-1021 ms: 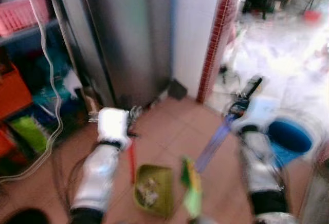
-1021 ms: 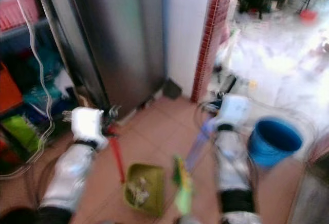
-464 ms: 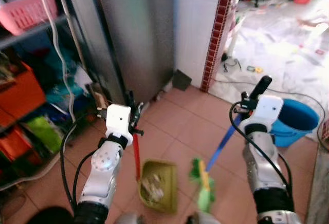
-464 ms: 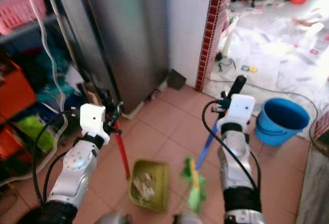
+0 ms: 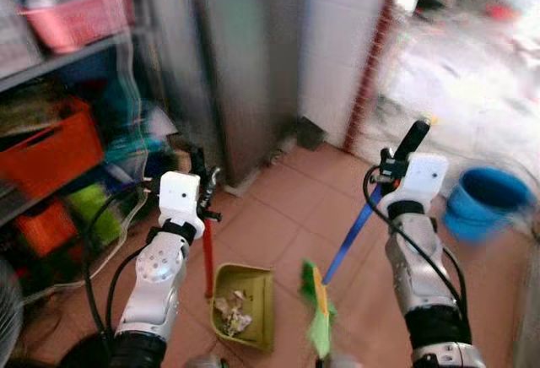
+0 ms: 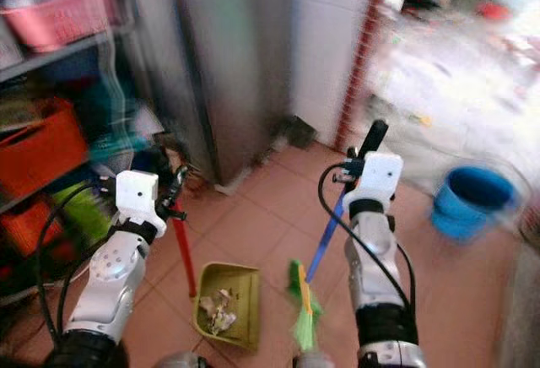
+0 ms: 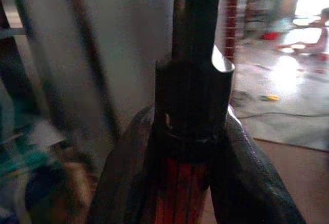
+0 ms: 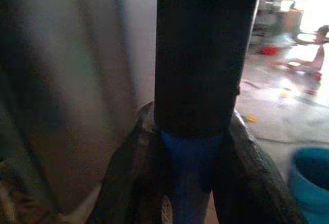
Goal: Sweep floor
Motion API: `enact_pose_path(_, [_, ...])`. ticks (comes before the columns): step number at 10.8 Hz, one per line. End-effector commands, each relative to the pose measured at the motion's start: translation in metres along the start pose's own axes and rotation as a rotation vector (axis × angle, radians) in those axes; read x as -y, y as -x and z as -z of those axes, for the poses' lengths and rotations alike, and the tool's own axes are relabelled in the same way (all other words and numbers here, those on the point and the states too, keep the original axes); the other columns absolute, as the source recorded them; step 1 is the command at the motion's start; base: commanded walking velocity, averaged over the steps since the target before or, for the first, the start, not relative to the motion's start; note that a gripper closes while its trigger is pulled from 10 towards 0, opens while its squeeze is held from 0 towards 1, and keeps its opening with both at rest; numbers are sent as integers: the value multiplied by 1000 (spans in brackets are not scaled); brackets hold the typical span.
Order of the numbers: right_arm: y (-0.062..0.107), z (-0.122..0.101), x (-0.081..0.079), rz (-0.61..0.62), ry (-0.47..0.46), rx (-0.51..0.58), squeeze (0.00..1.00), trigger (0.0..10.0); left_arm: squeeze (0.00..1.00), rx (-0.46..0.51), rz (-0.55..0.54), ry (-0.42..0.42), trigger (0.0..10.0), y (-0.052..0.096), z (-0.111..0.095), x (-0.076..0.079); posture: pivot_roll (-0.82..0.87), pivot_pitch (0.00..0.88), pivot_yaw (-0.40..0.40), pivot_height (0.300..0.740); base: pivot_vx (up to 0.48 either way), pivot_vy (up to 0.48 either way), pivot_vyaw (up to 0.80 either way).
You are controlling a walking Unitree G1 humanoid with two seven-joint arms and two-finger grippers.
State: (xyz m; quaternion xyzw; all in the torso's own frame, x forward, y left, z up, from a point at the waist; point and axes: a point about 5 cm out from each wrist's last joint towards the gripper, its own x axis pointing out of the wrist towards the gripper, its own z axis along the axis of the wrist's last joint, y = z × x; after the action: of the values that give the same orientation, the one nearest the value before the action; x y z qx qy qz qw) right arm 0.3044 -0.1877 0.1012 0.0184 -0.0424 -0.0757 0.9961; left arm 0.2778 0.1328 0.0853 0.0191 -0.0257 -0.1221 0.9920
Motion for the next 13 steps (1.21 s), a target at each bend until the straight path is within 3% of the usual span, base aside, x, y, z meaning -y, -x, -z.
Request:
enact_pose_path(1, [-2, -3, 3, 11, 16, 10, 0, 10000, 0, 94, 26, 21, 10000, -8, -18, 4, -71, 0, 19, 740, 0, 450, -769])
enact_pose_path(5, [-2, -2, 4, 12, 15, 8, 0, 10000, 0, 110, 50, 13, 10000, -8, -20, 7, -71, 0, 20, 740, 0, 434, -584])
enact_pose_path(7, [-3, -3, 4, 9, 16, 9, 0, 10000, 0, 116, 61, 14, 10000, -8, -20, 8, -70, 0, 18, 740, 306, 368, -463])
enact_pose_path(10, [-3, -2, 4, 6, 19, 6, 0, 10000, 0, 100, 32, 24, 10000, -8, -18, 8, -70, 0, 15, 740, 0, 0, 0])
enact_pose_path(13, [-4, -2, 3, -6, 24, 6, 0, 10000, 0, 103, 35, 35, 10000, -6, -16, 5, -68, 0, 9, 740, 107, 0, -671])
